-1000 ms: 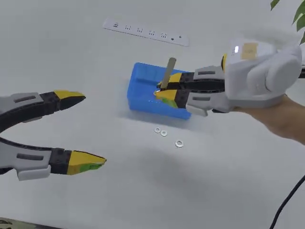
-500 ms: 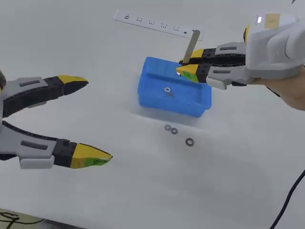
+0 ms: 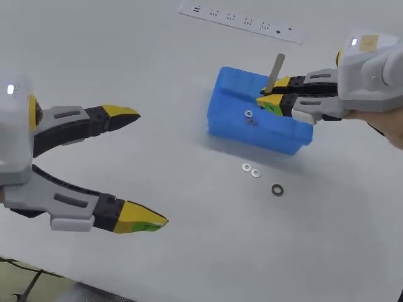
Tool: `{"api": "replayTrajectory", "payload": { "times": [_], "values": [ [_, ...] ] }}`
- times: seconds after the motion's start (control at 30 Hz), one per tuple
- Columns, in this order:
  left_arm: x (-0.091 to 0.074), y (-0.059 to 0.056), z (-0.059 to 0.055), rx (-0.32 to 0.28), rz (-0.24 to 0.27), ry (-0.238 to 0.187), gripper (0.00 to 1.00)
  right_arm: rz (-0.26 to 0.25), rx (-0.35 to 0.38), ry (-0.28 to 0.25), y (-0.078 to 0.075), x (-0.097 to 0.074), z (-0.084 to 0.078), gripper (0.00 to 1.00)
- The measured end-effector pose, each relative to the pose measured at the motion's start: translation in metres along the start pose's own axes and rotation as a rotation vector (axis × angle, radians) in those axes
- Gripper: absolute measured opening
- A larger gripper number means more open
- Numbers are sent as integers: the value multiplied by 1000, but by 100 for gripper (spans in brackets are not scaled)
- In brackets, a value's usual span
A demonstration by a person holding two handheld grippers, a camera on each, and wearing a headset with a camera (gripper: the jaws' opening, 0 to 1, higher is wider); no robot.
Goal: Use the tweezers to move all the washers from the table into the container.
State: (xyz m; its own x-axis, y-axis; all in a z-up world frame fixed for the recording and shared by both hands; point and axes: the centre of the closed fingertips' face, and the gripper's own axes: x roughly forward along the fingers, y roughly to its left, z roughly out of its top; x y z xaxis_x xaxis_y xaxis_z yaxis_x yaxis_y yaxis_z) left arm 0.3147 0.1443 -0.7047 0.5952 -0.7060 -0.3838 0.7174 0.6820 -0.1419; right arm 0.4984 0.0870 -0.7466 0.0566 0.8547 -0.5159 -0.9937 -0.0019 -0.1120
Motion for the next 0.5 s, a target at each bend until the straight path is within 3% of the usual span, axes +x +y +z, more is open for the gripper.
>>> {"api": "replayTrajectory", "payload": {
  "times": [0.5],
  "values": [
    [1,3,-4,-9,19,28,99,6,13,23,0,8,-18,10]
  ]
}}
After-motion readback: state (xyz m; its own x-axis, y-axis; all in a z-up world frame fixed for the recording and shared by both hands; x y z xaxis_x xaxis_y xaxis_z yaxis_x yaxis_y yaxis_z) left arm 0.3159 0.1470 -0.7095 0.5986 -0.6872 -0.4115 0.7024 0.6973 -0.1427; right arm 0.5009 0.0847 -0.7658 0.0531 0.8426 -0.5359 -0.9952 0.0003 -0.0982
